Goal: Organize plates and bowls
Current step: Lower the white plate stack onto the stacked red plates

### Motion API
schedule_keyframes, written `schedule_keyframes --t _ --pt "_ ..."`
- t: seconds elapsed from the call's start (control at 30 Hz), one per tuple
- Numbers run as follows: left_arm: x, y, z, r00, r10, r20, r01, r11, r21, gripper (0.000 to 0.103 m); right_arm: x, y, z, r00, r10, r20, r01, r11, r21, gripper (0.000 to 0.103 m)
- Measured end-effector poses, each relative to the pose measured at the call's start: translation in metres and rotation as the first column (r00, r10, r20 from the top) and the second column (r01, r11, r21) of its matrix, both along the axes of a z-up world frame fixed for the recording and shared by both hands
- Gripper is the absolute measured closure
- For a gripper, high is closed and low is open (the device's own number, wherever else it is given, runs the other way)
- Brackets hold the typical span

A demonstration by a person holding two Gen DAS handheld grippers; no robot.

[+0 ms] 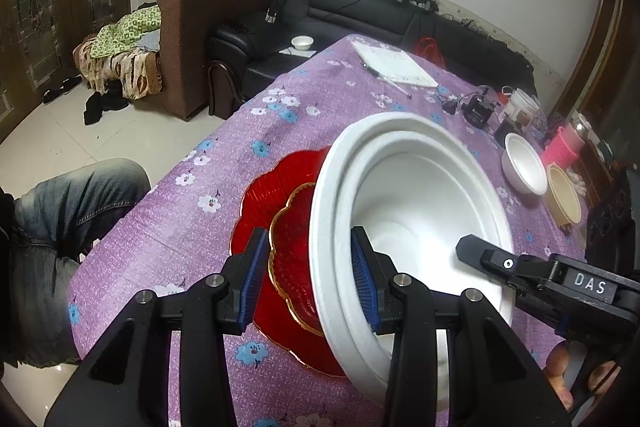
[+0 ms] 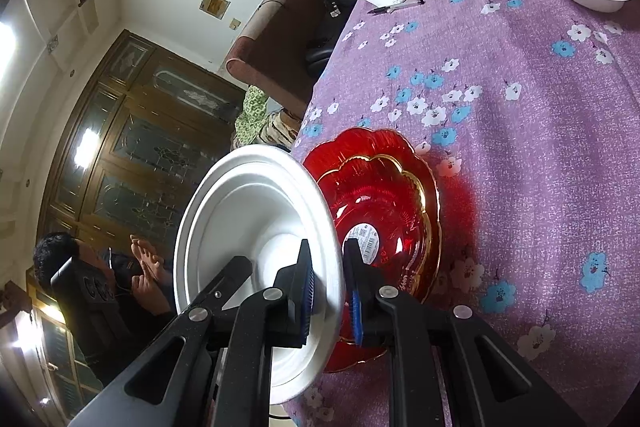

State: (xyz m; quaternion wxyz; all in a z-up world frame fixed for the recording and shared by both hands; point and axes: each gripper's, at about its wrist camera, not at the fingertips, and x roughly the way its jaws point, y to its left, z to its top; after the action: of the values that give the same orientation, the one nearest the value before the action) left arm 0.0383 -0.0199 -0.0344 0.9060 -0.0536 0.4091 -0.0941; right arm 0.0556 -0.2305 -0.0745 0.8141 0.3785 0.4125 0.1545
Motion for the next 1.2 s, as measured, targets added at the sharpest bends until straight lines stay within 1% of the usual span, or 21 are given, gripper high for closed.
schedule_keyframes --t 0.13,0.33,0.43,0.5,0.7,0.73,0.8,0.87,0.97,1.07,1.2 --pt "0.000 0.001 0.005 0.999 0.011 0.041 -0.012 1.000 0.023 0.063 0.003 -0.001 -0.003 1.000 -0.004 -0.003 0.004 1.000 0.006 0.088" --pt "0.006 0.000 0.000 1.000 0.006 0.030 -0.007 0.999 0.037 0.062 0.008 -0.002 -0.007 1.000 -0.005 -0.009 0.005 1.000 0.005 0.088" --pt "0.006 0.001 0.000 0.999 0.007 0.032 -0.008 0.999 0.033 0.058 0.009 -0.003 -0.009 1.000 -0.007 -0.014 0.007 1.000 0.008 0.088" --pt "0.006 0.002 0.000 0.999 0.008 0.040 -0.010 0.999 0.033 0.052 0.009 -0.002 -0.009 1.000 -0.009 -0.012 0.010 1.000 0.011 0.088" --pt "0.006 0.002 0.001 0.998 -0.013 0.055 0.011 0.999 0.043 0.051 0.009 -0.004 -0.010 1.000 -0.013 -0.006 0.013 1.000 0.019 0.087" --pt "0.006 0.002 0.001 0.998 -0.015 0.055 0.013 0.999 0.043 0.050 0.009 -0.005 -0.009 1.000 -0.012 -0.005 0.013 1.000 0.019 0.087" --pt "0.005 0.003 0.002 0.998 -0.014 0.058 0.011 0.999 0.044 0.045 0.009 -0.005 -0.010 1.000 -0.014 -0.002 0.014 1.000 0.017 0.087" --pt "0.005 0.002 0.002 0.998 -0.013 0.063 0.010 0.999 0.046 0.044 0.009 -0.006 -0.010 1.000 -0.018 -0.002 0.018 1.000 0.014 0.087" --pt "0.004 0.005 0.004 0.998 -0.015 0.068 0.012 0.999 0.040 0.042 0.007 -0.006 -0.009 1.000 -0.023 -0.001 0.023 1.000 0.012 0.087" --pt "0.006 0.007 0.003 0.998 -0.030 0.053 0.029 1.000 0.010 0.034 0.006 -0.007 -0.008 1.000 -0.028 0.004 0.028 1.000 0.013 0.087" --pt "0.007 0.011 0.002 0.999 -0.040 0.032 0.041 0.999 -0.026 0.034 0.004 -0.008 -0.005 0.999 -0.033 0.012 0.033 0.999 0.016 0.087"
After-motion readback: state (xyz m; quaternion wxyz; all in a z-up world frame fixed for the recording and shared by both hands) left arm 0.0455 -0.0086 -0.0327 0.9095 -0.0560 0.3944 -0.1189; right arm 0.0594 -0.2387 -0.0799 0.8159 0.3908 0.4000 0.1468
